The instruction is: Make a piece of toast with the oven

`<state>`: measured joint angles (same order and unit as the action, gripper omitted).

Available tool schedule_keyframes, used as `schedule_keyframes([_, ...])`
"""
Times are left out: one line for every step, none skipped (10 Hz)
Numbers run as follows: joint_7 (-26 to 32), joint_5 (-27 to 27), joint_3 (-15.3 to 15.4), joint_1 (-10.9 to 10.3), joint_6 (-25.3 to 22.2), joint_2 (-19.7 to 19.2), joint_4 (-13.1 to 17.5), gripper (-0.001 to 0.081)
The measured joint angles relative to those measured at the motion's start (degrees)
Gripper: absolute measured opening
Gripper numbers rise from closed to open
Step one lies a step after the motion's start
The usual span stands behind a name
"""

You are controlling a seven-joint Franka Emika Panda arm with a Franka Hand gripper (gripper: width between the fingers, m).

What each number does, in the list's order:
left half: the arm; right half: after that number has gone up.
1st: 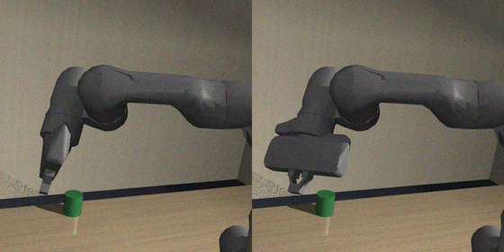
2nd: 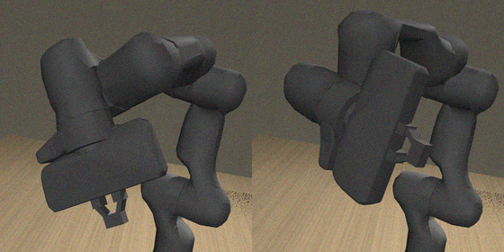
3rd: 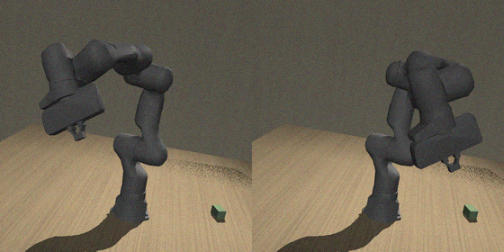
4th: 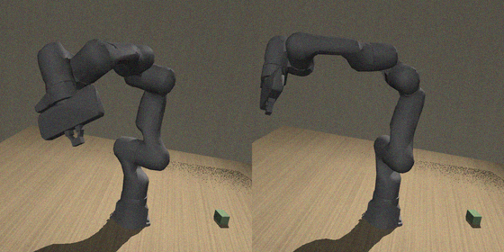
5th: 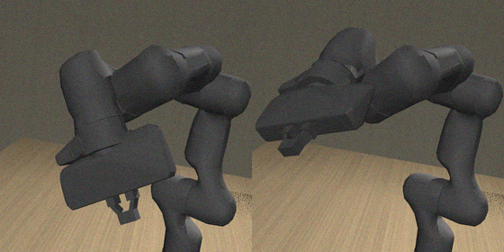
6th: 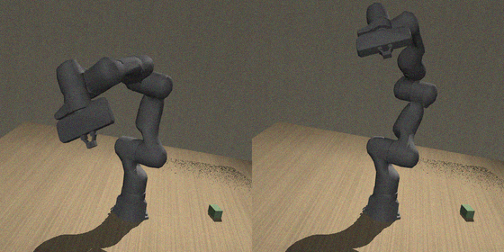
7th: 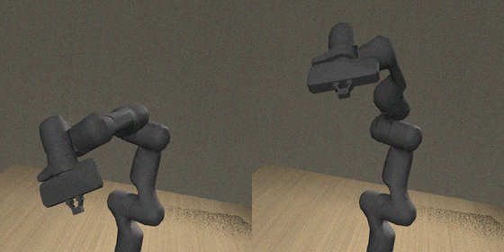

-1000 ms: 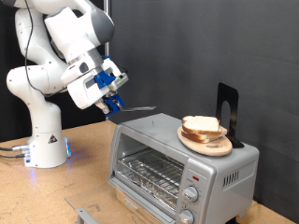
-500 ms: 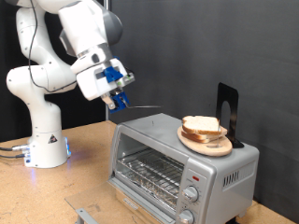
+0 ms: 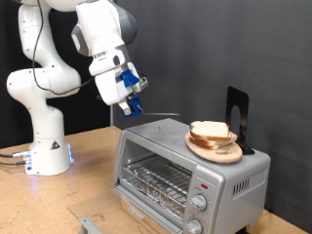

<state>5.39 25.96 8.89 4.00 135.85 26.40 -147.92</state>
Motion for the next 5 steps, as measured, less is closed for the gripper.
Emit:
schedule_keyframes([1.05,0.46,-0.40,-0.02,-3.32,-0.67,0.52,0.0403])
schedule_keyframes([2.38,0.69,-0.86,-0.03,-6.38,-1.28,0.90,0.0403])
schedule_keyframes([3.34,1.16,-1.18,-0.03,-8.52,-1.67,1.16,0.0403])
schedule_keyframes([4.30,1.74,-1.46,-0.03,-10.00,-2.26,1.74,0.0403])
schedule_keyframes([4.19,1.67,-1.37,0.02,-9.53,-2.25,1.64,0.0403])
